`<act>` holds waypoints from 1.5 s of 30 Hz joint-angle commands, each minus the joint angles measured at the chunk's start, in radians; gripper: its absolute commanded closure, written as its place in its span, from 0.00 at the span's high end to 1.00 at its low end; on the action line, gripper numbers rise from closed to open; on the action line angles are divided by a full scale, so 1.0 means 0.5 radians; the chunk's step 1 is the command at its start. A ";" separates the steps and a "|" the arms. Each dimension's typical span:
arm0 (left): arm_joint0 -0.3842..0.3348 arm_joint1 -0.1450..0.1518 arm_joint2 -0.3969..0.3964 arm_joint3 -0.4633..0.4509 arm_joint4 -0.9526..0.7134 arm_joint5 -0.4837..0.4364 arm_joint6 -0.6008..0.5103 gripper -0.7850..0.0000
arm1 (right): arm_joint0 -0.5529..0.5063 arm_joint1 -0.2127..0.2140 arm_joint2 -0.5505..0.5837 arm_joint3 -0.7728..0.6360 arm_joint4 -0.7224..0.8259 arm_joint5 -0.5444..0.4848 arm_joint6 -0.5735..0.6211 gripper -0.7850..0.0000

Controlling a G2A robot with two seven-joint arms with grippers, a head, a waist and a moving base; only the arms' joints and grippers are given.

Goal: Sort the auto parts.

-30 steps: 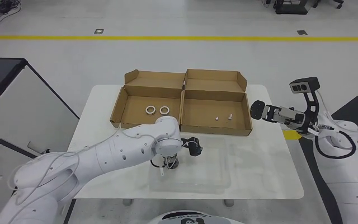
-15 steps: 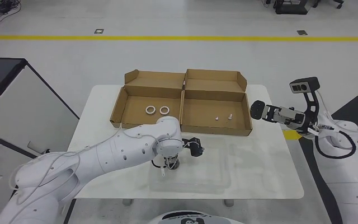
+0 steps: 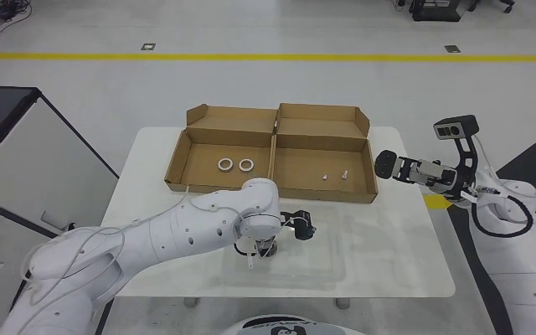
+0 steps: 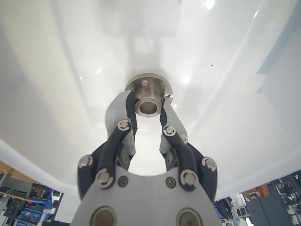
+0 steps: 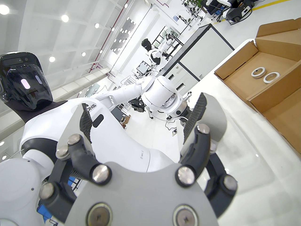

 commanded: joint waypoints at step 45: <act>0.025 -0.043 0.000 0.053 -0.056 0.000 0.000 0.52 | 0.000 0.000 0.000 0.000 0.000 0.000 0.000 1.00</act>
